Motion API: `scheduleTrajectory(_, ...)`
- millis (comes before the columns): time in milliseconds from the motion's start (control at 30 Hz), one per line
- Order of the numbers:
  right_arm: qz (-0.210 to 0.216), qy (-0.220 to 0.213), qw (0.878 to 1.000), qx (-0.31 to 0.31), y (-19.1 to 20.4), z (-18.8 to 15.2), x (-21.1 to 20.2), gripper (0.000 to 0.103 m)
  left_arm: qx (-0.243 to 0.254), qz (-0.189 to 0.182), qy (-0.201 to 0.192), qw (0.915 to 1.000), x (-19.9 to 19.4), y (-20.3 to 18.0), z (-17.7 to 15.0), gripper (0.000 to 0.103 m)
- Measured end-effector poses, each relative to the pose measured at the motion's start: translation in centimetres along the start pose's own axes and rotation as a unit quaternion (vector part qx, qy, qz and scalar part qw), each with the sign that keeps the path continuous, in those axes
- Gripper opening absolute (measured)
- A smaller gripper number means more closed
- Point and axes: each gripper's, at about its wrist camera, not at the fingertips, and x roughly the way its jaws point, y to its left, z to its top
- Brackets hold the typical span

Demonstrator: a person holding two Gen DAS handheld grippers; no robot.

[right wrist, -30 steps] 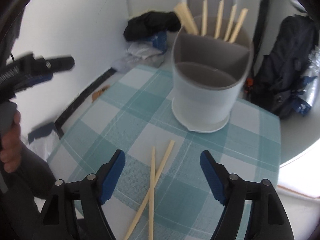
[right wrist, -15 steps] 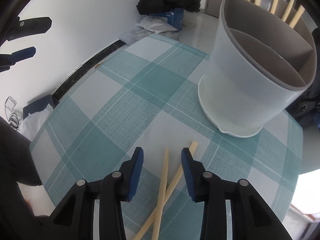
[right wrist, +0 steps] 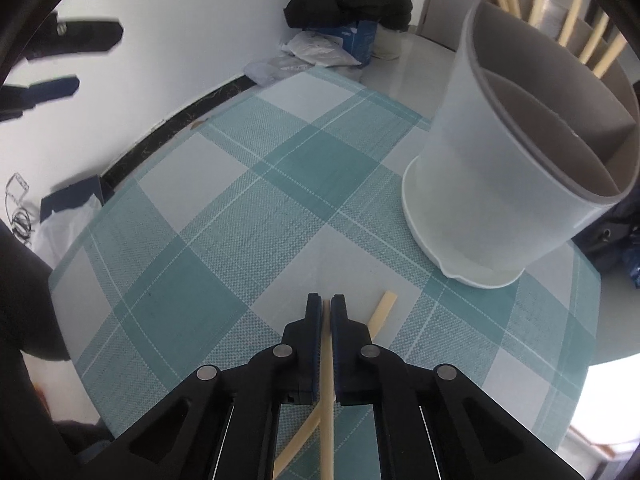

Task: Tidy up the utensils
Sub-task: 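Lower the right gripper onto a loose chopstick and close on it, then lift the chopstick with the right gripper while the left gripper grasps the last one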

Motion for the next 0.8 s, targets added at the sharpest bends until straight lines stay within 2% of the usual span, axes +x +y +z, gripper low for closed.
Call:
scheduleTrajectory(133, 0.01, -0.037, 0.998, 0.058, -2.3, -0.6, -2.1, 0.004, 0.015, 0.001, 0.016, 0.9998, 0.7, -1.1, -0.5, 0.101)
scheduleTrajectory(267, 0.019, -0.065, 0.989, 0.128, -5.4, -1.3, -4.1, 0.004, 0.033, -0.033, 0.059, 0.9971, 1.9, -3.0, -1.3, 0.101)
scheduleTrajectory(400, 0.035, -0.1, 0.973, 0.204, -8.7, -2.4, -6.2, 0.004, 0.072, -0.051, 0.077, 0.9931, 2.5, -5.9, -2.3, 0.101)
scheduleTrajectory(533, 0.05, -0.125, 0.95, 0.28, -12.1, -4.5, -7.4, 0.004, 0.103, -0.06, 0.101, 0.9877, 3.4, -8.6, -3.5, 0.101)
scheduleTrajectory(667, 0.068, -0.144, 0.927, 0.339, -14.7, -6.6, -8.3, 0.004, 0.135, -0.062, 0.118, 0.9818, 4.2, -10.8, -4.8, 0.101)
scheduleTrajectory(800, 0.066, -0.163, 0.915, 0.363, -15.7, -8.0, -9.5, 0.004, 0.156, -0.062, 0.137, 0.9762, 4.9, -12.4, -5.9, 0.101)
